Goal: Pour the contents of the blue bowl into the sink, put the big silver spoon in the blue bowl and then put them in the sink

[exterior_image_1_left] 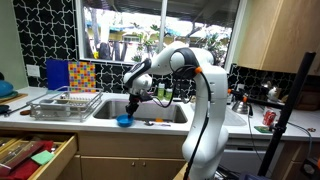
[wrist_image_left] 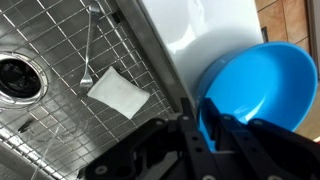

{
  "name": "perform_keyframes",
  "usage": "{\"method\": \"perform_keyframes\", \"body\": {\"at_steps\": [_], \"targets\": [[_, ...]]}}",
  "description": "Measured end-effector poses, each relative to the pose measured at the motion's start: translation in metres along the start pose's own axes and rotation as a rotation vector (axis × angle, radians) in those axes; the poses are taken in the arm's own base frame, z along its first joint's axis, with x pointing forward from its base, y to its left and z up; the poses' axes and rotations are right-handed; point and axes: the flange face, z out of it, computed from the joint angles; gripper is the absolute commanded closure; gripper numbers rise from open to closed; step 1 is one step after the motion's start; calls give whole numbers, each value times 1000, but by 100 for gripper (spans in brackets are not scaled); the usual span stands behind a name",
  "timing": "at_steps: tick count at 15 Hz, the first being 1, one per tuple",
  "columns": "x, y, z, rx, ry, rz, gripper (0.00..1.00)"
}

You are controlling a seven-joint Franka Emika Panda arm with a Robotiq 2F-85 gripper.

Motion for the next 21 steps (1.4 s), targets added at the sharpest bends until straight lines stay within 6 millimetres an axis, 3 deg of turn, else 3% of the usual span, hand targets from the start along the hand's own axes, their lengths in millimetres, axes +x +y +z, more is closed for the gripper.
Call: {"method": "perform_keyframes", "body": {"at_steps": [5, 7, 8, 10, 21], "targets": [[0, -7, -24, 14, 17, -67, 9], [-11, -15, -38, 49, -44, -140, 0], [-18, -17, -45, 57, -80, -174, 12], [-20, -19, -54, 54, -76, -179, 0], [-19, -18, -47, 57, -88, -182, 0]]}}
